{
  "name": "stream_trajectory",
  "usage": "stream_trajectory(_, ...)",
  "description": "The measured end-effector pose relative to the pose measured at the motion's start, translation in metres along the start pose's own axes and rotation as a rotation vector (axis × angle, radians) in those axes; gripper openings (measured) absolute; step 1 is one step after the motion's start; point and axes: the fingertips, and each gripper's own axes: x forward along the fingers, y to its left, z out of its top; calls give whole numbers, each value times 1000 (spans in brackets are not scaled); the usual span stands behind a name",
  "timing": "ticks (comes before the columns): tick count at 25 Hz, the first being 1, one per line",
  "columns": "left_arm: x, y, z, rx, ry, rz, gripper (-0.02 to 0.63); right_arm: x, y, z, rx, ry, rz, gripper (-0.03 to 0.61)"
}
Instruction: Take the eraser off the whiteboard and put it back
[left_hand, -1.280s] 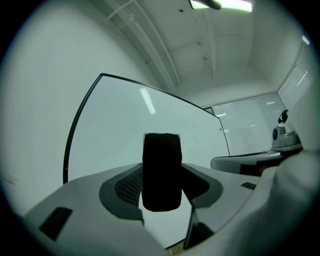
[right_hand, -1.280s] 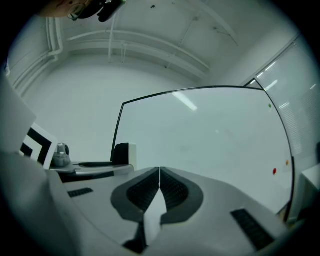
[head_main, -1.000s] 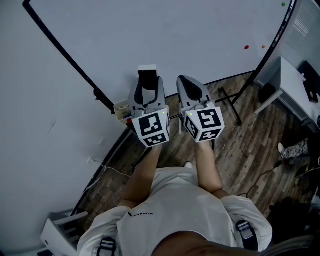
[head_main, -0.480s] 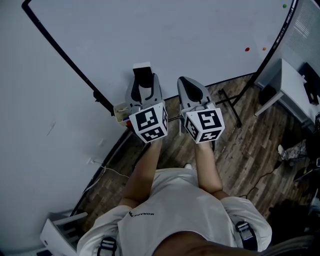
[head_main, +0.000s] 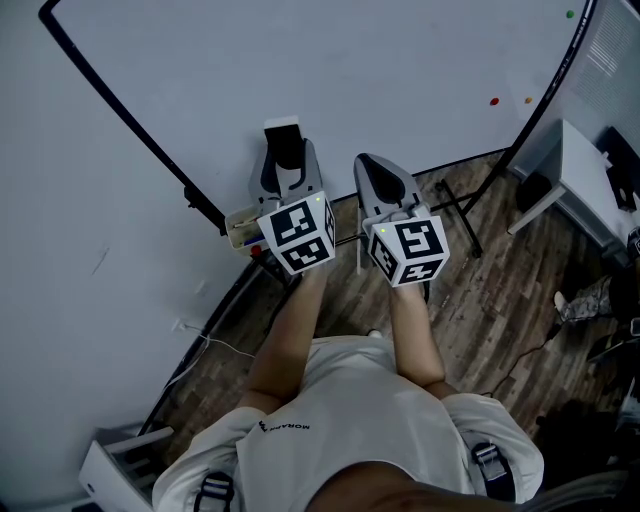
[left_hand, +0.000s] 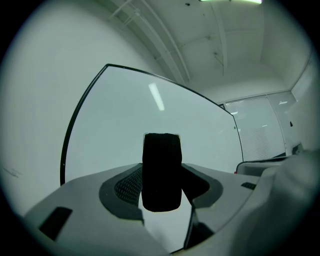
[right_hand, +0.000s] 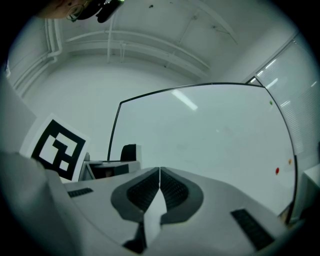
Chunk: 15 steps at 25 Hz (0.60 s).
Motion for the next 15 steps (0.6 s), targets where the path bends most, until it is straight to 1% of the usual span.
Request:
stream_trajectory(6, 13, 11, 5, -22, -16, 32, 224, 7, 1, 0, -7, -2, 7, 14)
stream_trajectory(11, 24, 13, 8, -6, -16, 45, 224, 12, 0, 4, -9, -10, 12, 14)
stream_trajectory(15, 33, 16, 9, -10, -15, 57, 224, 16, -1, 4, -9, -15, 14, 14)
